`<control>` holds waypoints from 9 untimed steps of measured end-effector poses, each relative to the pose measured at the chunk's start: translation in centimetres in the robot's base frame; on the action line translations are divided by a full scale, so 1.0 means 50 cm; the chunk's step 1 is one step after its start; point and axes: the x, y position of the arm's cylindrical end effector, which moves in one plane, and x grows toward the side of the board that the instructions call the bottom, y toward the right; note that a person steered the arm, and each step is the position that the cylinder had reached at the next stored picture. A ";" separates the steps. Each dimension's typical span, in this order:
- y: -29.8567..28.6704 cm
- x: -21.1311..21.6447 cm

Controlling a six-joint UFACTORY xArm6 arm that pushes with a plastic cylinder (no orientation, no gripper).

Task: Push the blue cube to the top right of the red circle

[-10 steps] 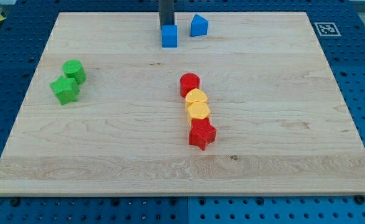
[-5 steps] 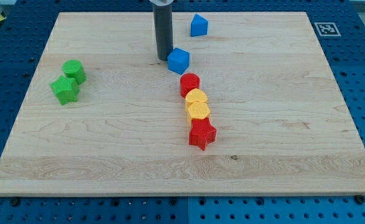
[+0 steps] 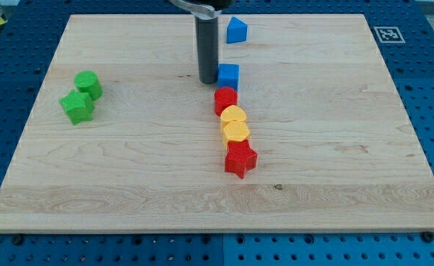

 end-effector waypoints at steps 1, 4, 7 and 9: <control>0.038 0.002; -0.062 -0.018; 0.090 -0.054; 0.136 -0.048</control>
